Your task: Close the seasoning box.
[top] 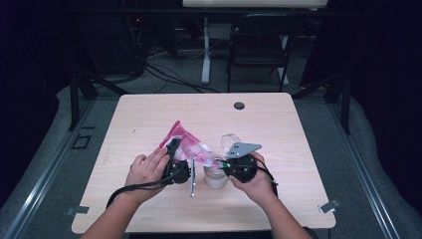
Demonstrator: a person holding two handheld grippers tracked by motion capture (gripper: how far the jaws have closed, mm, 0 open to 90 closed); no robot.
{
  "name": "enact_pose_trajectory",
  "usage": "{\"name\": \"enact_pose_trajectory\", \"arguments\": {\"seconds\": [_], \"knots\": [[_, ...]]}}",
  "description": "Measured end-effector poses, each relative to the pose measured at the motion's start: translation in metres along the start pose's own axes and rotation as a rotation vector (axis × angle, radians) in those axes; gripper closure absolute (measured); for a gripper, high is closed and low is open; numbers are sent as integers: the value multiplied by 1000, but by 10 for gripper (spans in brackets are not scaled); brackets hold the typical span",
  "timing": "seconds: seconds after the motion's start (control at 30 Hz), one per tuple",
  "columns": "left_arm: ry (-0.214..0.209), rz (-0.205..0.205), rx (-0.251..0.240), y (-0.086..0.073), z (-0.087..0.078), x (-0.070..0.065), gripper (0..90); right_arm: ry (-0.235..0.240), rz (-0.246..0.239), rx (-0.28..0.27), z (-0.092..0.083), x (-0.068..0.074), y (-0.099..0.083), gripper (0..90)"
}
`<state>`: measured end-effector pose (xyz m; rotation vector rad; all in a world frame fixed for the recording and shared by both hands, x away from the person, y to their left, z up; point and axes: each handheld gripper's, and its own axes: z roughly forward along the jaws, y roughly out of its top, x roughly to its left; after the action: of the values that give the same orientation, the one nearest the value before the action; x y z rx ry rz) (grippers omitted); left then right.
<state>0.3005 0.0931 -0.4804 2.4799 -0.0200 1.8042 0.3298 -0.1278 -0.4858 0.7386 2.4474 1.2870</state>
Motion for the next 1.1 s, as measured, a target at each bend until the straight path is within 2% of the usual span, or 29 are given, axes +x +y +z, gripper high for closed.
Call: {"name": "enact_pose_trajectory", "arguments": {"seconds": [0.37, 0.67, 0.9, 1.1], "knots": [[-25, -34, 16, -4, -1, -7, 653, 7, -10, 5, 3, 1, 2, 900], [-54, -84, 24, -8, -1, -13, 657, 12, -10, 10, 7, 2, 2, 900], [-87, -108, 31, -9, 0, -19, 667, 9, -15, 16, 8, 3, 1, 900], [-87, -118, 29, -10, 1, -20, 679, 10, -17, 20, 9, 4, 1, 900]]}}
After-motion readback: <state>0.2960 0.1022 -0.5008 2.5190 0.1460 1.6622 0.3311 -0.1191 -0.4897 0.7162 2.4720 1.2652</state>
